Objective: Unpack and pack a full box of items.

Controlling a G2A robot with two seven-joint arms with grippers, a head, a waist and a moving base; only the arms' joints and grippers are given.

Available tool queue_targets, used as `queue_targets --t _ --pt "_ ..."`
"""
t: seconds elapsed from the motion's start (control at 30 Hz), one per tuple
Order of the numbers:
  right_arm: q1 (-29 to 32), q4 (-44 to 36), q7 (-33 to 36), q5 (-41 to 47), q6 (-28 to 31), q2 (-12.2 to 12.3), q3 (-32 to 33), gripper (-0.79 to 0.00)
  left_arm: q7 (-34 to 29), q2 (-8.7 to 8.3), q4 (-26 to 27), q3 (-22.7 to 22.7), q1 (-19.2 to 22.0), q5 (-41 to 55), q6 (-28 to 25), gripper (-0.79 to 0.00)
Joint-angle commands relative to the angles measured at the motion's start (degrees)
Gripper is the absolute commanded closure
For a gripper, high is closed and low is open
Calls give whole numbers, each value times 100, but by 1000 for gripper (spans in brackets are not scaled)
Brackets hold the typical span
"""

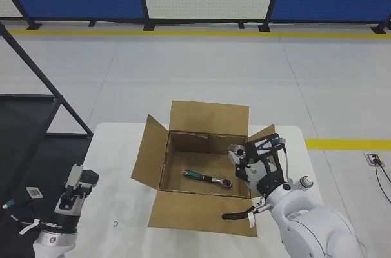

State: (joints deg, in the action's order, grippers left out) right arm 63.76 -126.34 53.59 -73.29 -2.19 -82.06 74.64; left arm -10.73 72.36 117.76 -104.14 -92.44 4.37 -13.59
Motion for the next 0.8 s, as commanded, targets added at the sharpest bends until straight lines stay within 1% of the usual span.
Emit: queue_targets --t 0.0,0.13,0.3,0.43,0.63,0.77 --pt "54 11 -117 23 19 3 7 0 0 0 0 0 0 0 0 -785" --pt "239 -131 -304 122 110 30 189 0 0 0 0 0 0 0 0 -785" --pt "570 -524 -380 298 134 81 741 0 0 0 0 0 0 0 0 -785" --pt "927 -830 -443 446 100 124 1326 0 0 0 0 0 0 0 0 -785" --pt "1325 -830 -642 766 131 180 2226 0 0 0 0 0 0 0 0 -785" --pt "1616 -830 -643 928 236 219 2734 0 0 0 0 0 0 0 0 -785"
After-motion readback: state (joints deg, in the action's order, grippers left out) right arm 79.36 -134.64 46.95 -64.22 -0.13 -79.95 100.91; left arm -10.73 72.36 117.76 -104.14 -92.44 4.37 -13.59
